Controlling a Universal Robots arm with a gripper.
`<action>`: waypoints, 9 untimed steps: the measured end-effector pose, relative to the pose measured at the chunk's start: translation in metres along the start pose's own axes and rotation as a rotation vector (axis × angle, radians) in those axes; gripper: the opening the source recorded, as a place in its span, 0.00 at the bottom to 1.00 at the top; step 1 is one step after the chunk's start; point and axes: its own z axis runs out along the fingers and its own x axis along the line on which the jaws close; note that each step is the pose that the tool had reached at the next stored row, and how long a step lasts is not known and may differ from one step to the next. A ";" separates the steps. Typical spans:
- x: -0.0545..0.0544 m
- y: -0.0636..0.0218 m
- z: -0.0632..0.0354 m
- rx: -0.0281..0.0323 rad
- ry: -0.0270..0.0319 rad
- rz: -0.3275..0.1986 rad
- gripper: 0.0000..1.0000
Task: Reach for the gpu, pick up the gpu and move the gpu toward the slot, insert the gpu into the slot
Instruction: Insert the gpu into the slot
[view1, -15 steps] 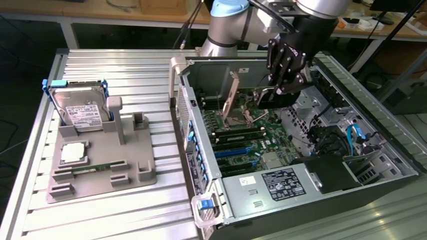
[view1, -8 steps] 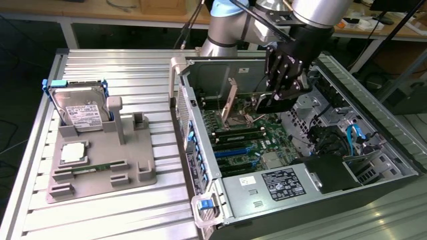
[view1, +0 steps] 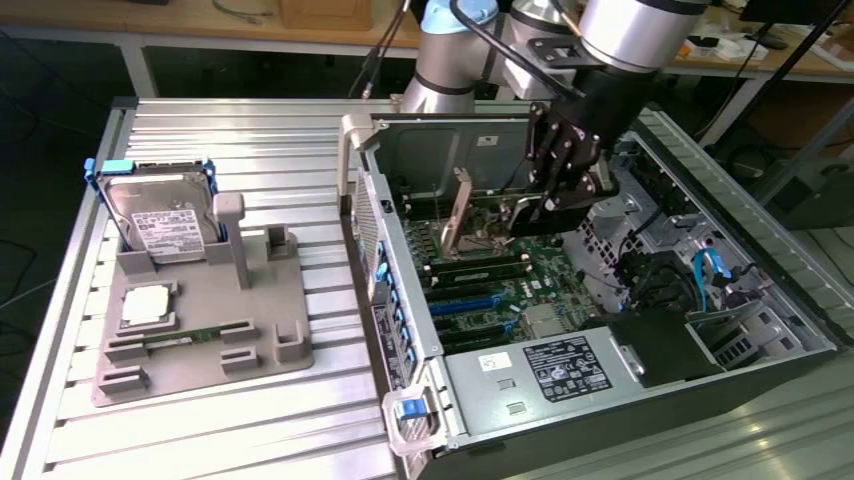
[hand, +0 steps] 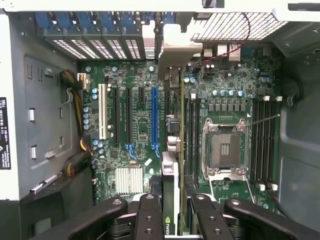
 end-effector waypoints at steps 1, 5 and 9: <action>0.000 0.0001 0.0017 0.0000 0.0001 0.000 0.27; 0.001 0.0002 0.0090 -0.0001 0.0001 0.000 0.27; 0.001 0.0069 0.0135 0.0000 0.0001 0.000 0.27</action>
